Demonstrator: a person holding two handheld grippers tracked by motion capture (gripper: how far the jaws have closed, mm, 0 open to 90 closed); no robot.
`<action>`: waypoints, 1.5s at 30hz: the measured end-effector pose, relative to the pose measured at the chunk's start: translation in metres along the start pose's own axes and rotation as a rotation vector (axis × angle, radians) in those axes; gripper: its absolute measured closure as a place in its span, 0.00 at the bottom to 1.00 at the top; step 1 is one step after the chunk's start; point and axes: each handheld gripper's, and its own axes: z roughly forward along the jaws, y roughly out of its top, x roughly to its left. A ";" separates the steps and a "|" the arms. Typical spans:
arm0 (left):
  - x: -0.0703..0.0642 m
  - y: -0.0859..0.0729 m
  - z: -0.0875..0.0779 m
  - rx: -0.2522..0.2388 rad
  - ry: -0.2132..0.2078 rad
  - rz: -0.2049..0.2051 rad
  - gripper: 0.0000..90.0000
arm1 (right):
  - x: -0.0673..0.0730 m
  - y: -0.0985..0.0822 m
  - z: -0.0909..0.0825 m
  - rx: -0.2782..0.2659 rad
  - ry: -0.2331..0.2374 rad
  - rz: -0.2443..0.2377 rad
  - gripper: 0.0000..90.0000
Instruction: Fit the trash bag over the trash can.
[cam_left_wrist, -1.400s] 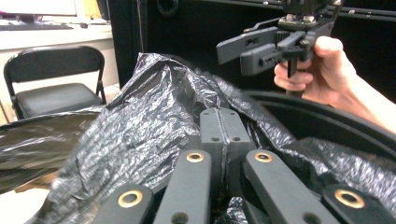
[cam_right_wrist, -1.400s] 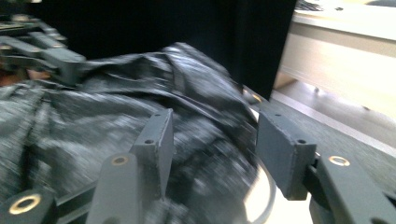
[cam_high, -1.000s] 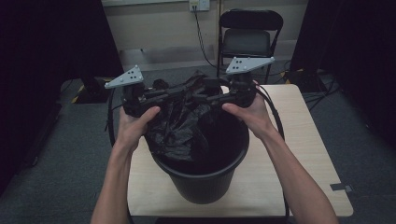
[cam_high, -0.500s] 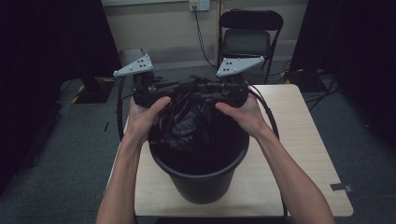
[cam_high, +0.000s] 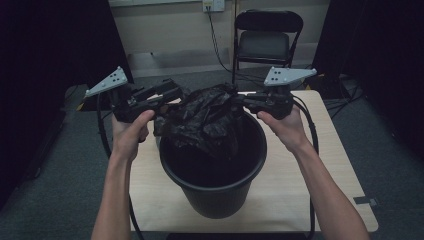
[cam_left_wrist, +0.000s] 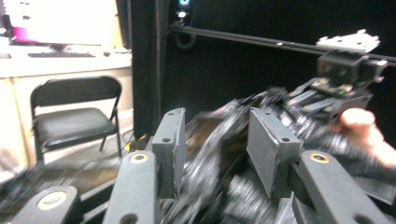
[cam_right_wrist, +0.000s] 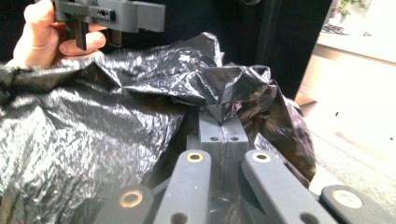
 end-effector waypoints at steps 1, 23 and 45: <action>0.004 -0.005 -0.003 -0.002 0.007 -0.013 0.63 | -0.001 -0.003 -0.003 0.002 -0.007 0.001 1.00; 0.032 -0.055 0.007 0.142 0.013 -0.120 0.49 | -0.051 -0.079 -0.030 0.065 -0.184 0.171 1.00; 0.011 -0.072 -0.046 0.143 -0.010 -0.042 1.00 | -0.049 -0.104 0.007 0.140 -0.134 0.212 0.99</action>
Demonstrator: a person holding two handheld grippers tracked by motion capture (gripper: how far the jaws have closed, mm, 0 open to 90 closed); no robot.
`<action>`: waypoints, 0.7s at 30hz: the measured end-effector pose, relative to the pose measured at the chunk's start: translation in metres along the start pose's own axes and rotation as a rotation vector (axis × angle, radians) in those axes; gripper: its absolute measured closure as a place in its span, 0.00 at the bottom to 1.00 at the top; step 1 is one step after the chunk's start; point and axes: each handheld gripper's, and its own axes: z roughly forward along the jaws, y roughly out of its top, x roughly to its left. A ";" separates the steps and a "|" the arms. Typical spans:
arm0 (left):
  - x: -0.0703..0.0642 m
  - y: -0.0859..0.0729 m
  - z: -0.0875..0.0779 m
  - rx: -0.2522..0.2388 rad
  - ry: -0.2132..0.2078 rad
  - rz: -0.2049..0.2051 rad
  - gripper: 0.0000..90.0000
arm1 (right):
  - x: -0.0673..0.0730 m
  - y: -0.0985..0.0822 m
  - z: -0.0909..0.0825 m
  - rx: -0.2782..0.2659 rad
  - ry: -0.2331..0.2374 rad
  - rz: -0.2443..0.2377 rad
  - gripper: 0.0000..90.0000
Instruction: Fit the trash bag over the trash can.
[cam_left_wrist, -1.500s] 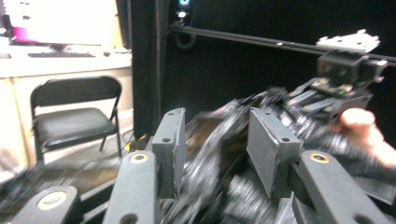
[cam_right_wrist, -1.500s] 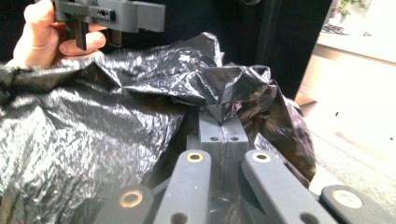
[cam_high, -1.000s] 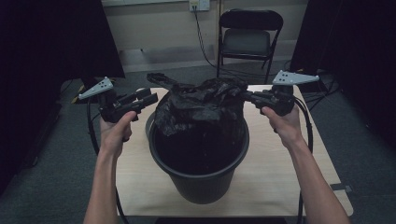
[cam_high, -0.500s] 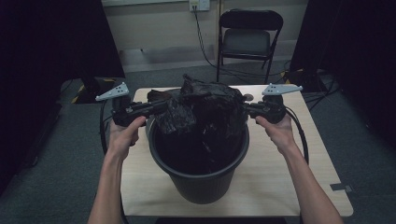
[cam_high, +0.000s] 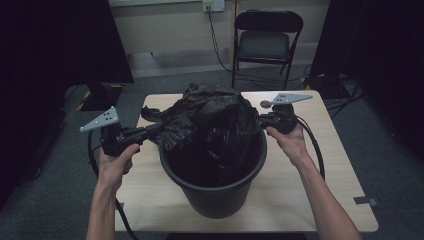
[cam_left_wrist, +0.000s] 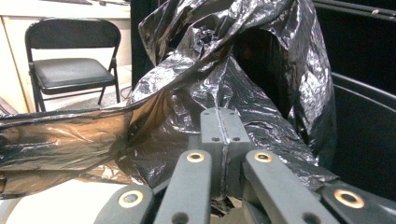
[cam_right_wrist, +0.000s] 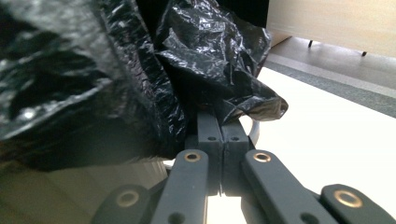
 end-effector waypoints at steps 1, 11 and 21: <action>0.000 0.001 0.000 -0.017 0.000 -0.003 0.99 | 0.000 0.001 0.001 0.002 0.000 -0.003 0.97; 0.012 0.042 0.014 -0.098 -0.016 0.026 0.59 | -0.001 0.034 -0.004 -0.061 -0.009 -0.027 0.98; 0.032 0.019 0.038 0.003 -0.054 -0.045 0.72 | 0.005 0.049 -0.010 -0.092 -0.044 -0.036 0.65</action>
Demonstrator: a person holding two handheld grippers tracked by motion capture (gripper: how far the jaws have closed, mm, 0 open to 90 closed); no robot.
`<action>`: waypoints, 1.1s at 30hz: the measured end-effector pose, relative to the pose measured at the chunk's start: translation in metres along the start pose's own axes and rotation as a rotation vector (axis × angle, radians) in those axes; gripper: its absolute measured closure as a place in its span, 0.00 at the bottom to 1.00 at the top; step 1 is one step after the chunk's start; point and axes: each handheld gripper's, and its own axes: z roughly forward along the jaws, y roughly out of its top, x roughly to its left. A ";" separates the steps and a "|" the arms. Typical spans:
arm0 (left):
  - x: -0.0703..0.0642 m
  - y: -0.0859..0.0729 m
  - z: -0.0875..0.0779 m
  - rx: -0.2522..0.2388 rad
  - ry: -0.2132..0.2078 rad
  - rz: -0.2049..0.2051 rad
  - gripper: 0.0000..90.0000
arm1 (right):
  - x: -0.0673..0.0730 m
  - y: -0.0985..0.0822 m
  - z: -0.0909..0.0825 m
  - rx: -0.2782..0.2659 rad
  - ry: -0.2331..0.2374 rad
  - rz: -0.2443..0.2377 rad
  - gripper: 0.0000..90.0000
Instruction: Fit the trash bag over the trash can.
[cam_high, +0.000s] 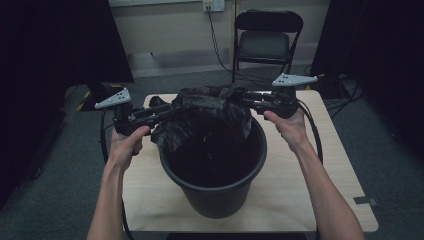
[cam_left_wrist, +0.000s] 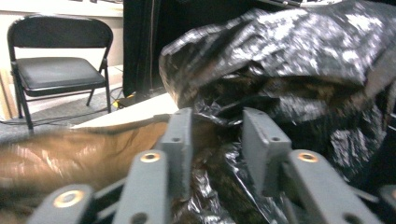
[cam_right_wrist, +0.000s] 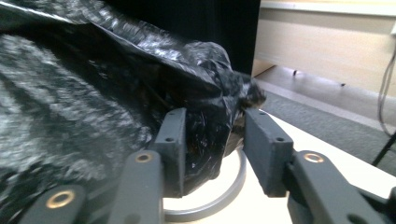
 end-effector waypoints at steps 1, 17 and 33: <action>0.000 -0.002 -0.002 -0.001 -0.009 0.001 0.77 | 0.000 0.001 -0.003 -0.007 -0.008 -0.003 0.63; -0.015 -0.015 -0.030 -0.074 -0.019 0.001 0.74 | 0.044 0.015 -0.034 -0.075 0.094 -0.051 0.51; -0.025 -0.010 -0.016 -0.013 -0.015 0.039 0.88 | 0.028 0.016 -0.005 0.088 0.111 -0.030 0.64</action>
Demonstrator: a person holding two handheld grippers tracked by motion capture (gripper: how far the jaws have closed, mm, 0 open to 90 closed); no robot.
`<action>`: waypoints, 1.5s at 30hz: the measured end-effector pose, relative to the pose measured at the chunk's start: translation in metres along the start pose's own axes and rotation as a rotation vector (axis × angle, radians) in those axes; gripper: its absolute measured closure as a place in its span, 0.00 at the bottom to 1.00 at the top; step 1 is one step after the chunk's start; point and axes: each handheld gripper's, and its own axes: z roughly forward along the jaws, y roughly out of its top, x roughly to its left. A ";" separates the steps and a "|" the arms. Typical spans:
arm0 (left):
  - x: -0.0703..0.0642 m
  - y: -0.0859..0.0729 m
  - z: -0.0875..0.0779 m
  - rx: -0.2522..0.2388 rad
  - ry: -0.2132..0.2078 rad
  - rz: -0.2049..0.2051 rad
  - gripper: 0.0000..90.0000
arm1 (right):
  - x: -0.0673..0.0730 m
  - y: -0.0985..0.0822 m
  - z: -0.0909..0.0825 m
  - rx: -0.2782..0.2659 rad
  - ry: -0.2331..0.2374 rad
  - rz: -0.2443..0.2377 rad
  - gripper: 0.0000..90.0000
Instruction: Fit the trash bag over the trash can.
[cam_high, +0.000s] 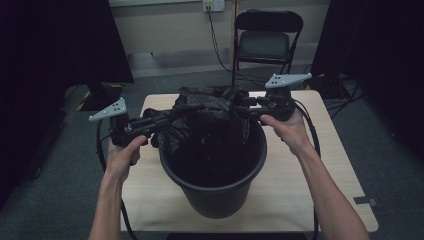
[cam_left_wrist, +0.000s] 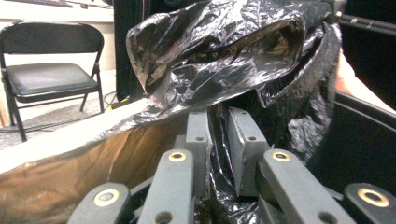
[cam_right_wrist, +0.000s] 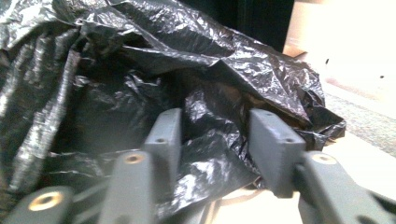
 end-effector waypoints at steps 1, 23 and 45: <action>-0.002 0.000 -0.002 0.006 0.005 0.005 0.88 | 0.000 0.000 0.001 0.006 0.010 -0.005 0.71; 0.014 0.030 -0.002 -0.030 -0.001 0.020 0.53 | -0.031 0.018 0.054 0.007 0.045 -0.005 0.97; -0.015 -0.005 -0.018 0.009 -0.034 0.049 0.73 | -0.006 0.007 0.003 -0.049 0.021 -0.036 0.57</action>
